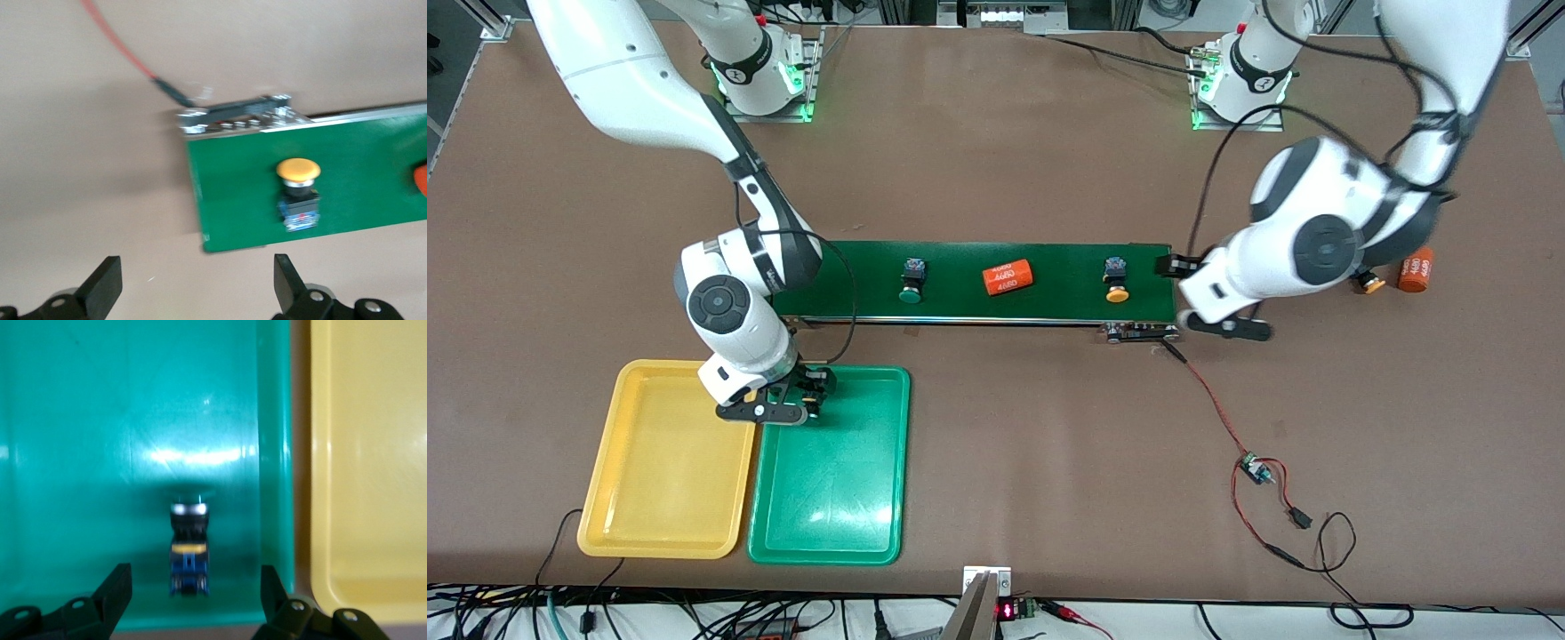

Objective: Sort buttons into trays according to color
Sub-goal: 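Release the button into the green tray while the left gripper places yellow, then return the right gripper to the belt while the left gripper grasps battery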

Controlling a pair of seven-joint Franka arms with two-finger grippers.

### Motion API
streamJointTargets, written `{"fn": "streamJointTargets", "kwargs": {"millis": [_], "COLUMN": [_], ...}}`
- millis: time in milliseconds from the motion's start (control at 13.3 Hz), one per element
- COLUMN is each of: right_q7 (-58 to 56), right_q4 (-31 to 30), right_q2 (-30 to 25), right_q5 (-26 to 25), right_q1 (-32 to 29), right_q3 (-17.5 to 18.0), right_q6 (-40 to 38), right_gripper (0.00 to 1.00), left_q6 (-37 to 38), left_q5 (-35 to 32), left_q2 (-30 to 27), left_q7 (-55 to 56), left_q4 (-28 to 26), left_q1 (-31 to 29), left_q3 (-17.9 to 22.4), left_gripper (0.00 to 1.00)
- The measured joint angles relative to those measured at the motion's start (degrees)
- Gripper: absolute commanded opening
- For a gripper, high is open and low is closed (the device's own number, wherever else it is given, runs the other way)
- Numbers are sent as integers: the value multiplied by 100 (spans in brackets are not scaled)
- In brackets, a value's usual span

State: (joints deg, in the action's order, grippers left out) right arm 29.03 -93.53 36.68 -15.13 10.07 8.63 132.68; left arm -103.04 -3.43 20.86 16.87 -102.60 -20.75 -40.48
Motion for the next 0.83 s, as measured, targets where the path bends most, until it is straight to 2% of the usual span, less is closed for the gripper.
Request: {"fn": "streamJointTargets", "kwargs": {"millis": [151, 302, 679, 830], "right_q7": [12, 15, 23, 23], "right_q4": [-1, -1, -64, -284], "right_q2": [-327, -645, -1448, -1717], "right_q5": [354, 719, 1192, 1294], "right_q1": [60, 146, 146, 90], "right_q3": [90, 108, 106, 120], "right_q6": [-600, -1173, -2229, -2288], "right_gripper": [87, 87, 87, 88], "left_q6": [190, 265, 287, 284], "left_q5": [-3, -8, -50, -477], "left_q2": [-125, -109, 78, 137], "left_q7": [-3, -177, -2213, -2717], "left_q4": [55, 45, -7, -16], "left_q1": [-133, -208, -474, -486], "left_q3": [499, 1192, 2579, 2987], "left_gripper": [100, 100, 100, 100]}}
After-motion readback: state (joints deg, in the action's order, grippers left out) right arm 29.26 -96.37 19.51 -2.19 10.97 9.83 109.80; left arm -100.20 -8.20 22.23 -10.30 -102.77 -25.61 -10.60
